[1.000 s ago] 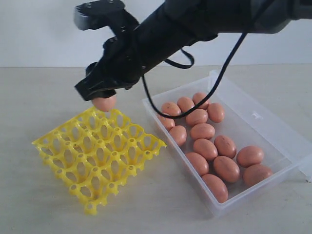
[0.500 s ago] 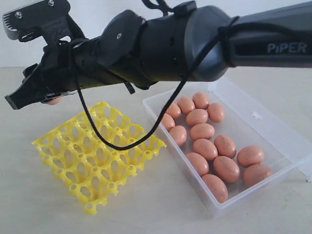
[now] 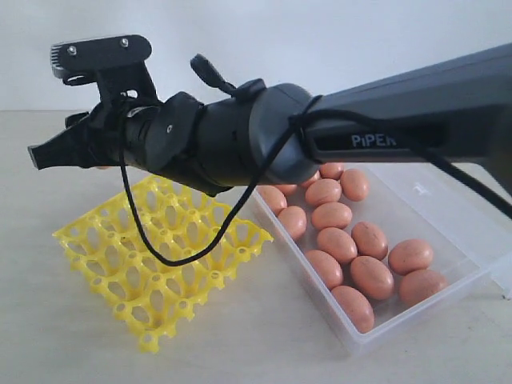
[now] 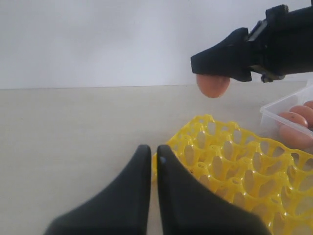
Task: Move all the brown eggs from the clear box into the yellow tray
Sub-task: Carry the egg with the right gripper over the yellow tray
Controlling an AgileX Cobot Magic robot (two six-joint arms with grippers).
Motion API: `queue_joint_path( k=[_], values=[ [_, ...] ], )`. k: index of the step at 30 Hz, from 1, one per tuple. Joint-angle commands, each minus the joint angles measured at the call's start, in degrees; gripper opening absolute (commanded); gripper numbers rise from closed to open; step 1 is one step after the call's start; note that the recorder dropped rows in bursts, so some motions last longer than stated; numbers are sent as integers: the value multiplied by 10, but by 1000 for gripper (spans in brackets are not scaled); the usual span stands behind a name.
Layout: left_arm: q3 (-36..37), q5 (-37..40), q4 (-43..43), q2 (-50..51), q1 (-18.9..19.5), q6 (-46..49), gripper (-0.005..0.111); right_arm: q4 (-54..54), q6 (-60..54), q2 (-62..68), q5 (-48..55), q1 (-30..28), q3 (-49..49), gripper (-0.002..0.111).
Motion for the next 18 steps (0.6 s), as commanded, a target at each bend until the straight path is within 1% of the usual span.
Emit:
queue_joint_path(
  k=[1,5,7,8,10,11,13,15,18],
  values=[
    [1,-4,-1,-2,1,-1,4,-151,-83,-3,-74,0,-9,0],
    [1,-4,-1,-2,1,-1,4,-383,-140,-3,-74,0,-40,0],
    [1,-4,-1,-2,1,-1,4,-465,-209,-3,-72,5,-62,0],
    [1,-4,-1,-2,1,-1,4,-474,-233,-3,-70,11,-69,0],
    [1,-4,-1,-2,1,-1,4,-448,-201,-3,-70,23,-82,0],
    [1,-4,-1,-2,1,-1,4,-425,-154,-4,-74,29,-86,0],
    [1,-4,-1,-2,1,-1,4,-388,-9,-4,-84,41,-90,0],
    [1,-4,-1,-2,1,-1,4,-380,166,-4,-80,46,-94,0],
    [1,-4,-1,-2,1,-1,4,-380,375,-4,-78,46,-93,0]
  ],
)
